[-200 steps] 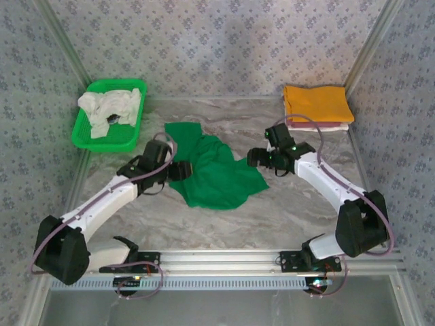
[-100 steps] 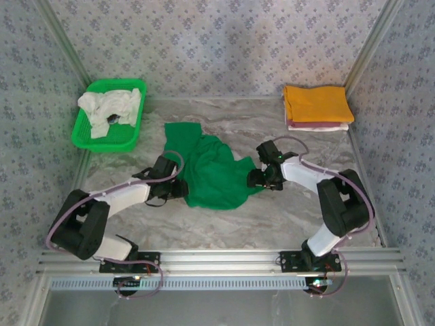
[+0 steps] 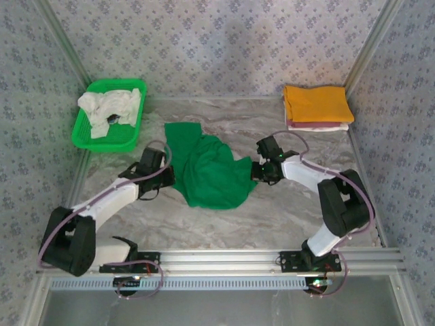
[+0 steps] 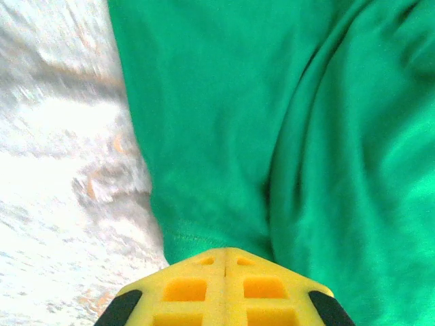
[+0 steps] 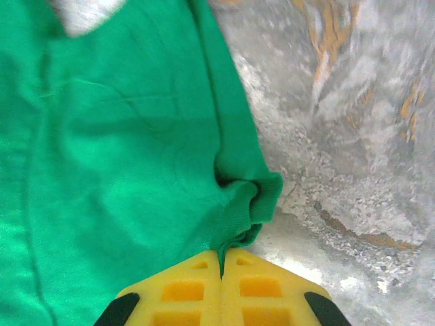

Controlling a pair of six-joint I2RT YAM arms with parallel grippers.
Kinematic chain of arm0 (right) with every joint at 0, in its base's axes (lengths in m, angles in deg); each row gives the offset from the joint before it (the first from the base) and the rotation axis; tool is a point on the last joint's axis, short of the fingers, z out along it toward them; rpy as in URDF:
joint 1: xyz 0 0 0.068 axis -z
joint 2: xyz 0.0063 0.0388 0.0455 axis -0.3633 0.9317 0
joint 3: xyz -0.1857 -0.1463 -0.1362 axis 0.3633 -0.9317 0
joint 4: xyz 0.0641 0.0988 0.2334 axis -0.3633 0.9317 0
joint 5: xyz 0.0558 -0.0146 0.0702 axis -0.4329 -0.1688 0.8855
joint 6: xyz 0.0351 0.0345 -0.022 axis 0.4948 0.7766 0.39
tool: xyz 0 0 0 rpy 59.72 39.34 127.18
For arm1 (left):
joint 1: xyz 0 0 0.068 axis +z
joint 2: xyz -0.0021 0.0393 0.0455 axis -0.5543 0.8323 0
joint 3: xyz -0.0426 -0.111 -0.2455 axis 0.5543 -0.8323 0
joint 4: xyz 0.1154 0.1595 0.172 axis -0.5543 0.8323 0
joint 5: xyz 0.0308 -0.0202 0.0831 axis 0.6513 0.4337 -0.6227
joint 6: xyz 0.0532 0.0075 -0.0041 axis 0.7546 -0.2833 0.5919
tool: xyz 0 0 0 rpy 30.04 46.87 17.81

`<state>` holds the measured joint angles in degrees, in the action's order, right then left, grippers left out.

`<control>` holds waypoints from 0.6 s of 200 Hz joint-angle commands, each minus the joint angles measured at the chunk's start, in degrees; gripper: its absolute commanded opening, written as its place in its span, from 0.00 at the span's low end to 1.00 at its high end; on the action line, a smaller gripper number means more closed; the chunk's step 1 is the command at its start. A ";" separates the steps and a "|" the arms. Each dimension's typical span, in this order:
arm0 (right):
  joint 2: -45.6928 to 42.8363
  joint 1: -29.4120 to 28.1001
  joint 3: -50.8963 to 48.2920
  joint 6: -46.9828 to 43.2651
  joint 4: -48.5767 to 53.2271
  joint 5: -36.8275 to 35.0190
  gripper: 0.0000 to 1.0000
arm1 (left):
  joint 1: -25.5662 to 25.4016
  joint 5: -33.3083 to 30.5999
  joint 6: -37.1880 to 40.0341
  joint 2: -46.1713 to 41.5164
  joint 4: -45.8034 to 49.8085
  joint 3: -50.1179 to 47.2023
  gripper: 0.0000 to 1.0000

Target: Fold and stack the t-shirts

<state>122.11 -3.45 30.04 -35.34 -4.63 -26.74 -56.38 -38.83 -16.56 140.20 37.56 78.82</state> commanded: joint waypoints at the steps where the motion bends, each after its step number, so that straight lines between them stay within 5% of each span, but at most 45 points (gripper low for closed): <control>1: -4.41 0.33 1.32 -0.51 0.09 1.39 0.00 | 0.47 -0.12 3.11 -3.62 6.04 5.36 0.00; 44: -9.50 1.09 0.06 1.73 2.22 1.49 0.00 | 1.66 4.74 4.12 -2.08 6.88 6.94 0.00; 58: -11.91 1.70 0.10 2.27 3.14 1.68 0.00 | 1.89 5.68 3.87 0.11 5.64 5.99 0.37; 74: -15.22 3.18 -0.47 4.26 5.96 -0.33 0.00 | 2.02 6.07 3.71 2.72 3.30 4.68 0.49; 120: -18.10 12.29 -4.22 3.69 7.92 0.33 0.00 | 2.09 6.61 4.74 13.51 -3.70 5.54 0.53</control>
<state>104.12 6.34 27.82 -32.13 -0.56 -25.80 -54.65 -33.95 -13.15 149.45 38.81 83.23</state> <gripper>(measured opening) 0.066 0.528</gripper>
